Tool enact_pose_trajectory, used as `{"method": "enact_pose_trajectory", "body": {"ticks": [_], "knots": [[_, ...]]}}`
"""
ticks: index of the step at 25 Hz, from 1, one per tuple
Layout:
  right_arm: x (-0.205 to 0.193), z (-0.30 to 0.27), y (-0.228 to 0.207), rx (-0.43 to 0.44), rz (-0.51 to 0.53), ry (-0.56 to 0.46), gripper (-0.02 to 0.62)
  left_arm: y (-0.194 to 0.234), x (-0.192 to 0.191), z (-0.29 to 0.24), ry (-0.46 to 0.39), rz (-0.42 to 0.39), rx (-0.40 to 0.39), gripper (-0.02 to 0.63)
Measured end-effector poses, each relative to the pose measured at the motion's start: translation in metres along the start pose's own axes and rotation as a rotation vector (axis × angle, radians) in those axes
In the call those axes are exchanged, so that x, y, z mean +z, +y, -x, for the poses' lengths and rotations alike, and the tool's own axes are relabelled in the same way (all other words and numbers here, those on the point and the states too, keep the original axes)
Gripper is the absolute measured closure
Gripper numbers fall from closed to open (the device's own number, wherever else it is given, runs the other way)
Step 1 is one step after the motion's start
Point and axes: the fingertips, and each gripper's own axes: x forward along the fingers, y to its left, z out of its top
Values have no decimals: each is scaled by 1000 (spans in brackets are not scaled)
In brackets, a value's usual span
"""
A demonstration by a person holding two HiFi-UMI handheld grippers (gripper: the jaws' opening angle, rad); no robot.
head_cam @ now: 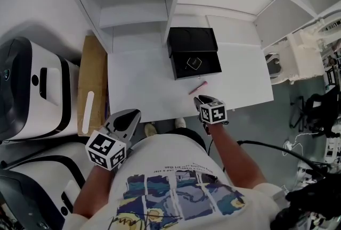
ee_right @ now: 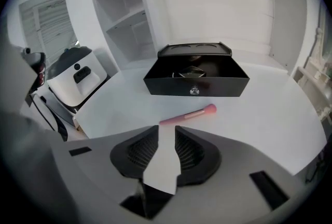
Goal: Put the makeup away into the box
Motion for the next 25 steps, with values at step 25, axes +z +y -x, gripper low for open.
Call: {"method": "enact_pose_trajectory", "body": {"ticks": [25], "knots": [[21,-35,-47,-156,-215,31,488,4,-8,10,12,24,43,592]]}}
